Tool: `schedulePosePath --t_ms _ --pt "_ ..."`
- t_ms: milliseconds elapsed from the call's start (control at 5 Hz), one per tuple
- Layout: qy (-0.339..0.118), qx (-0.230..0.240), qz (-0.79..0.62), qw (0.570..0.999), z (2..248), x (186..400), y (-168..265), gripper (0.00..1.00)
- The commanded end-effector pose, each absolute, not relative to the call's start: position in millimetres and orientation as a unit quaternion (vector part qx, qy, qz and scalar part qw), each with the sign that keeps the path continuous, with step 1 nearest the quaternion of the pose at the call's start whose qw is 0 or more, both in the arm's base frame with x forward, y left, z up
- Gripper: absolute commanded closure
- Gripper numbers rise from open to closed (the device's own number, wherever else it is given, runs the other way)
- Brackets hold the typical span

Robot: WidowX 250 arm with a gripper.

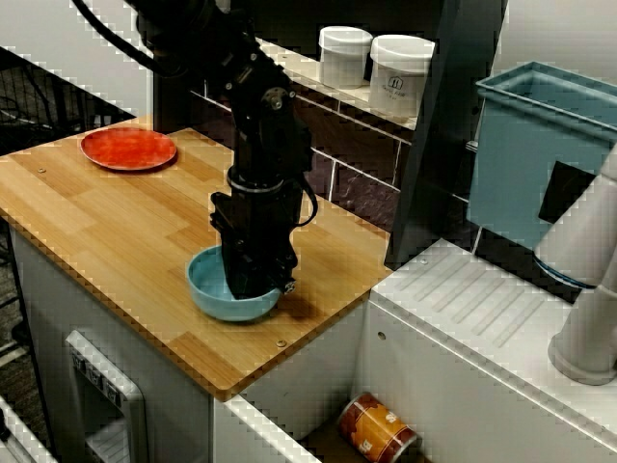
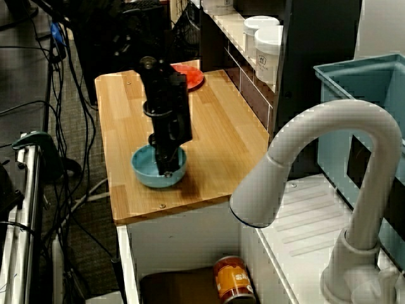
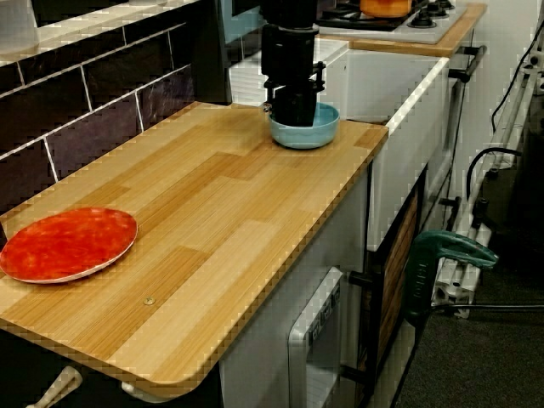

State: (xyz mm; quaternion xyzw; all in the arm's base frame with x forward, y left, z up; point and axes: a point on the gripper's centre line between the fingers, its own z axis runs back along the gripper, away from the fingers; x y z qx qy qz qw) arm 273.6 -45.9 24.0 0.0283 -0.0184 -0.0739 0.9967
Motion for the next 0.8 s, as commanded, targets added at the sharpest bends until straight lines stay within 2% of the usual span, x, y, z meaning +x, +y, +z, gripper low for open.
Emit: schedulePosePath --t_ms 0,400,600 --pt "-0.034 0.020 -0.052 0.998 41.1 301.0 -39.3 0.83" --pt "-0.037 0.010 -0.040 0.998 54.1 319.6 -33.2 0.85" --pt "-0.037 0.008 -0.034 0.999 56.9 321.1 -25.2 0.86"
